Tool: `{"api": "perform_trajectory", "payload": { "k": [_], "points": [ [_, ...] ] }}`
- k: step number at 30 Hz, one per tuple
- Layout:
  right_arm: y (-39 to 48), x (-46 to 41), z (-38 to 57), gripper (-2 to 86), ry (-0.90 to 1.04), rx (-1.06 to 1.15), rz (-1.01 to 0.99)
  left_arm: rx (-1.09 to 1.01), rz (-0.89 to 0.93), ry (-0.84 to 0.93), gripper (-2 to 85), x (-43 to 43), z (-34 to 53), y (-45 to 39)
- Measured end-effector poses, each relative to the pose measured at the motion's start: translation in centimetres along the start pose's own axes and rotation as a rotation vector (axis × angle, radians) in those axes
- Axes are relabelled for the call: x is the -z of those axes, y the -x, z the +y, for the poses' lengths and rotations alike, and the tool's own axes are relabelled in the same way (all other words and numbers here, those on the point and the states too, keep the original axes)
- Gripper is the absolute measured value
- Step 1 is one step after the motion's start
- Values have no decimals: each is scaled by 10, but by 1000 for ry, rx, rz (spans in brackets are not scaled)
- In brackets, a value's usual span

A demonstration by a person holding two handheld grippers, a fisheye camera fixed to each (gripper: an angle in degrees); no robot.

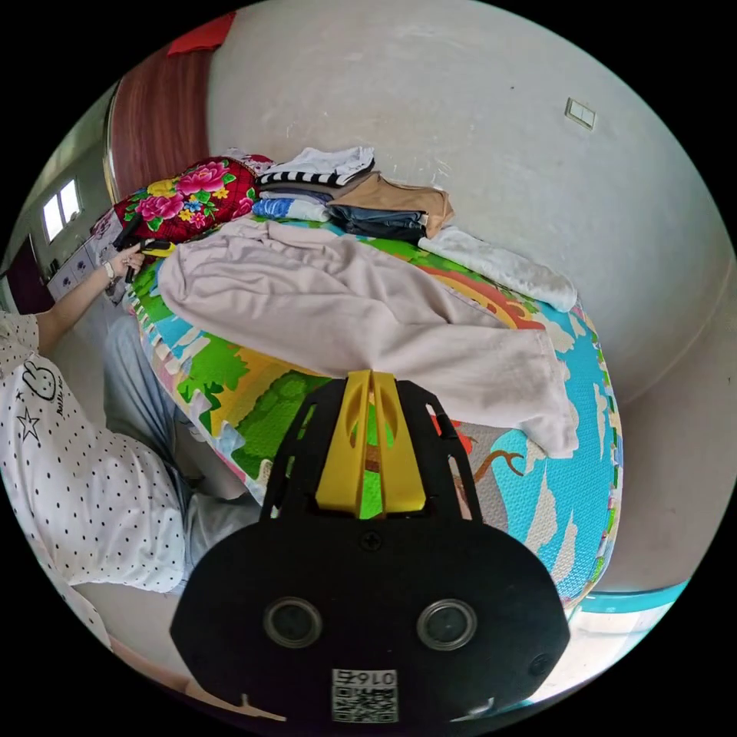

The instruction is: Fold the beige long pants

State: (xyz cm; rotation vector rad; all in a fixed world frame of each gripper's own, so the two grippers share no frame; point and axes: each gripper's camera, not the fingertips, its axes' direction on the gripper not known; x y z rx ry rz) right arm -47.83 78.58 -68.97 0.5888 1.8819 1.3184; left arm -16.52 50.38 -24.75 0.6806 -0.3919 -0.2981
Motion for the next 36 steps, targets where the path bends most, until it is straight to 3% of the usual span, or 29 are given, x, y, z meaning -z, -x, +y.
{"api": "perform_trajectory", "payload": {
  "k": [8, 11, 13, 16, 19, 21, 23, 26, 32, 34, 36],
  "points": [
    [-2, 12, 22, -2, -30, -59, 50, -146, 29, -283, -5, 37, -10, -33],
    [-7, 21, 23, -3, -110, -102, 118, -278, 176, -455, -7, 61, -10, -54],
    [-5, 34, 33, -3, -227, -115, 148, -472, 278, -514, -3, 72, 3, -61],
    [4, 53, 69, -2, -363, -36, 130, -534, 263, -290, 9, 61, 16, -45],
    [9, 46, 104, 1, -173, 90, 30, -395, 55, -34, 31, 38, 29, -24],
    [11, 33, 129, 8, 52, 129, 19, -361, 20, -14, 45, 36, 37, -22],
    [10, 34, 144, 18, 108, 123, 80, -358, 39, -49, 65, 39, 40, -28],
    [-5, 52, 157, 36, 28, 30, 82, -363, 25, -75, 88, 35, 35, -44],
    [-49, 71, 166, 71, -117, -178, 43, -291, -128, 104, 109, -14, 9, -65],
    [-61, 70, 167, 75, -113, -230, 53, -275, -130, 166, 90, -33, 7, -71],
    [-77, 70, 170, 76, -94, -290, 67, -322, -241, 133, 7, -35, 12, -82]
  ]
}}
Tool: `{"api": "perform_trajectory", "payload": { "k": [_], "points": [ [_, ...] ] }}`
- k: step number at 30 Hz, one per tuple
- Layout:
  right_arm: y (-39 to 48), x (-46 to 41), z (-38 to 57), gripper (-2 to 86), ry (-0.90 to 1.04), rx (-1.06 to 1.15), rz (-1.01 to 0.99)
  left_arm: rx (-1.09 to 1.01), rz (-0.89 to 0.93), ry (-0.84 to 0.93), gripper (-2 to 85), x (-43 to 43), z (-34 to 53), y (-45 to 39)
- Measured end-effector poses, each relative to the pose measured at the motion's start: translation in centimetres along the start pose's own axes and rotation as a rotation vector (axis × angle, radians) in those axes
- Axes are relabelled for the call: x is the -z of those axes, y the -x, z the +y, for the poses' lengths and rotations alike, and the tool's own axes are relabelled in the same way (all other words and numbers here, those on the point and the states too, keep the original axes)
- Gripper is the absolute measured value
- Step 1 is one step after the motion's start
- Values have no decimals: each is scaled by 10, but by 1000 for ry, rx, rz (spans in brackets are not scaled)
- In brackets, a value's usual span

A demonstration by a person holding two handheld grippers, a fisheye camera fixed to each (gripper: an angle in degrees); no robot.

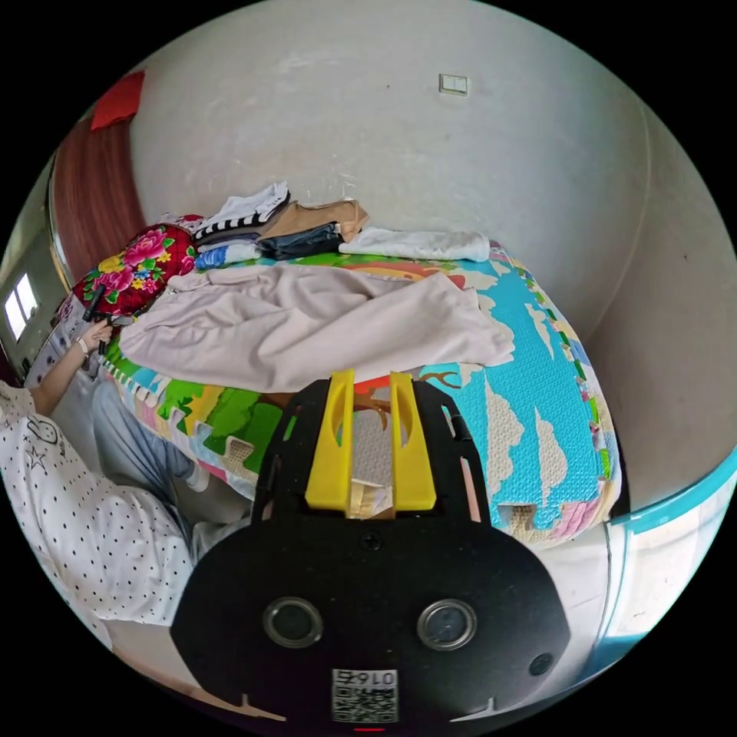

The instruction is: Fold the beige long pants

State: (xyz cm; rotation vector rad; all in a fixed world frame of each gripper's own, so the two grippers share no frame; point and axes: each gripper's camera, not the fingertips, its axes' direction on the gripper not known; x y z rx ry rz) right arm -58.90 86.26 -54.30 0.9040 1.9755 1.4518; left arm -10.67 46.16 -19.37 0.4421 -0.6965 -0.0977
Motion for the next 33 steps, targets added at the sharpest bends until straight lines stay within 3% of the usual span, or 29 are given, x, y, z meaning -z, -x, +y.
{"api": "perform_trajectory", "payload": {
  "k": [6, 10, 17, 21, 25, 27, 33],
  "points": [
    [-39, -5, -12, 75, 68, -68, 221, -24, -10, -182, -9, 39, 15, -16],
    [-66, -9, -35, 82, 43, -72, 235, -39, 52, -294, -10, 75, 32, -23],
    [-101, -66, -108, 91, 143, -72, 78, -81, -20, -267, -10, 83, 54, -50],
    [-103, -120, -136, 25, 334, -8, 167, -12, -78, -250, -10, 76, 58, -48],
    [-106, -123, -174, 7, 299, -37, 201, 152, -41, -312, -10, 79, 27, -27],
    [-115, -101, -206, 3, 157, -109, 216, 195, 20, -392, -10, 93, 11, -25],
    [-120, 1, -217, 0, -228, -48, 143, -10, 46, -614, -10, 143, 18, -51]
  ]
}}
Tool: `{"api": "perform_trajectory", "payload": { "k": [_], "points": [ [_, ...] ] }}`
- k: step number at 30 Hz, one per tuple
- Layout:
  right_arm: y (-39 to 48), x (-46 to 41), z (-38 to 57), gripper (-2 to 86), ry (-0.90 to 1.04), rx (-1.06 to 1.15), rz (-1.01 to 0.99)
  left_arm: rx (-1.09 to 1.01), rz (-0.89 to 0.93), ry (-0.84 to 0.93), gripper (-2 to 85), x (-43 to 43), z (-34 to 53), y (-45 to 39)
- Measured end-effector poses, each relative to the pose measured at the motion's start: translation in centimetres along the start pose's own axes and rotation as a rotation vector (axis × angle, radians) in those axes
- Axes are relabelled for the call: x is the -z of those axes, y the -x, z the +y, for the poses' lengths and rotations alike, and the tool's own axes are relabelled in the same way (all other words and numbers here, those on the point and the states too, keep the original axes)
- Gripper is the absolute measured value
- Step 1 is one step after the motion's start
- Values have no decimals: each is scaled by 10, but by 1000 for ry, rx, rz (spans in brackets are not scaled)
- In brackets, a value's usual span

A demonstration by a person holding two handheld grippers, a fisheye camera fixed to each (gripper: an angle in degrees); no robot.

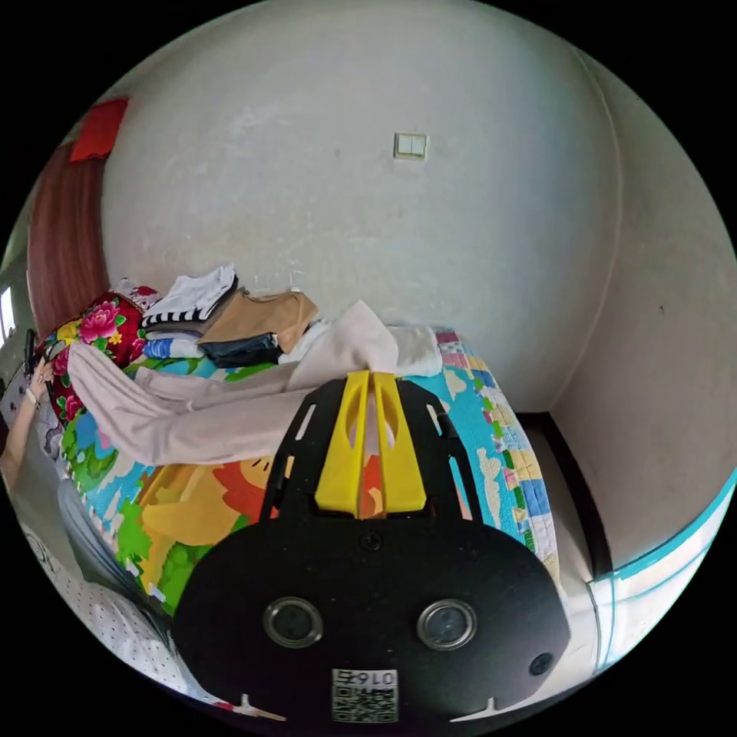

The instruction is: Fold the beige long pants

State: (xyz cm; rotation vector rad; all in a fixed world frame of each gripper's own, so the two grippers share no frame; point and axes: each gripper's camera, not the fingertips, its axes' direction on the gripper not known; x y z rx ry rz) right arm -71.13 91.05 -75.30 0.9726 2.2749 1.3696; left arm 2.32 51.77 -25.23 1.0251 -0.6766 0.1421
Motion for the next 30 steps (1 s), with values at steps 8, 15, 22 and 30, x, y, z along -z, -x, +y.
{"api": "perform_trajectory", "payload": {
  "k": [8, 15, 22, 30],
  "points": [
    [-41, 10, 73, -2, 213, 68, -36, 95, 187, 147, -10, 20, 105, 41],
    [-28, 56, 80, -2, 24, 10, -247, 50, 197, 284, -10, 46, 167, 32],
    [9, 36, 59, -4, 344, 5, -60, 65, 101, 394, -10, 43, 194, 19],
    [100, 46, -84, -3, 292, -338, 65, -462, 497, 27, -10, 65, 197, -60]
  ]
}}
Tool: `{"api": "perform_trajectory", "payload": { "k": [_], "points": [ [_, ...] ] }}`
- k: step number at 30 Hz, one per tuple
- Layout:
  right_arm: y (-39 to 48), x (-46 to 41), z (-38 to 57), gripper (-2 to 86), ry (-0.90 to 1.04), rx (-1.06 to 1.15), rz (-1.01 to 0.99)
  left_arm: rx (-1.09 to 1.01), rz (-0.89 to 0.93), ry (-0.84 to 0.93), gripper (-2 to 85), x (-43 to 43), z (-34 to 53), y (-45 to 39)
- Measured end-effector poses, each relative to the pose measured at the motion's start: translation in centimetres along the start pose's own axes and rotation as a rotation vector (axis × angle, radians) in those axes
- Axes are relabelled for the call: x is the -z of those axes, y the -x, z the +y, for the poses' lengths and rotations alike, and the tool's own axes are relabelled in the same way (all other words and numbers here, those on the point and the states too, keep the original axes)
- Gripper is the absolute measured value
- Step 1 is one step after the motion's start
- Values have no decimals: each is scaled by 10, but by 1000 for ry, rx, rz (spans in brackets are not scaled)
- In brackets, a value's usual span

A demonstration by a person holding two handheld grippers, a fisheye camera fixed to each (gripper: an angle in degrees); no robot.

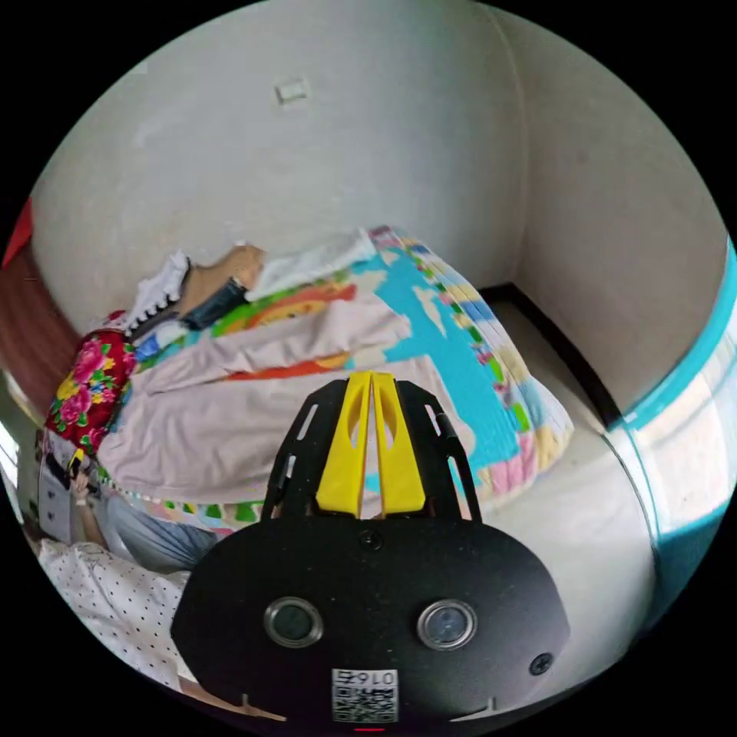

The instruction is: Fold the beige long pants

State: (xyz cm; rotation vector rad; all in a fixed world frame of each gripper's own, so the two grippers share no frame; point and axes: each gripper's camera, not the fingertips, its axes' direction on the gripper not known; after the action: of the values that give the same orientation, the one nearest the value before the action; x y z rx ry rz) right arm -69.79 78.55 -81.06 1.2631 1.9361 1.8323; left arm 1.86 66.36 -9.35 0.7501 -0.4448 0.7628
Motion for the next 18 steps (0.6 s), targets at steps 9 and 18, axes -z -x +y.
{"api": "perform_trajectory", "payload": {
  "k": [9, 18],
  "points": [
    [405, 0, -122, 6, -47, 756, -337, 601, -550, 154, -10, -23, 4, 24],
    [849, -89, -158, 65, -46, 1389, -441, 457, -569, 299, -4, -35, 53, 4]
  ]
}}
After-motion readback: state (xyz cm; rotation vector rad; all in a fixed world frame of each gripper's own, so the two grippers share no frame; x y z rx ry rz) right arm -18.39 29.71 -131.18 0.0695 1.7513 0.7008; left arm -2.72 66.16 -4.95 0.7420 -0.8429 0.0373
